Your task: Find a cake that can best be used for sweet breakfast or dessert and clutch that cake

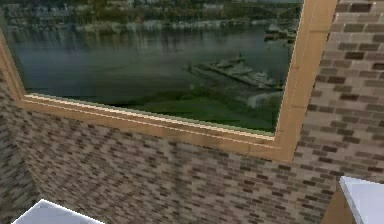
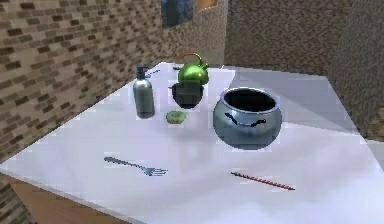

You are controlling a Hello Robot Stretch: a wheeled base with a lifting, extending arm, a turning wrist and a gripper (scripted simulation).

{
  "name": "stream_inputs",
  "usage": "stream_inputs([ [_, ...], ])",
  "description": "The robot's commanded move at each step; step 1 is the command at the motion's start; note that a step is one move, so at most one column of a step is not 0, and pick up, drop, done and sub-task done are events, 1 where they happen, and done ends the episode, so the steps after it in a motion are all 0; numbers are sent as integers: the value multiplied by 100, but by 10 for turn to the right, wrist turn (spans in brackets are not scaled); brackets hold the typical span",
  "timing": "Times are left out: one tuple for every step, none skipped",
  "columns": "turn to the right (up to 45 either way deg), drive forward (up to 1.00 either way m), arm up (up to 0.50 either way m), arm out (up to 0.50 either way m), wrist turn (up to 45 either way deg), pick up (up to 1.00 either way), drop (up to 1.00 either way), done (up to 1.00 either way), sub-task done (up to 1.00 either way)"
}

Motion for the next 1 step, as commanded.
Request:
stream_inputs([
  [0,0,50,0,0,0,0,0,0],
])
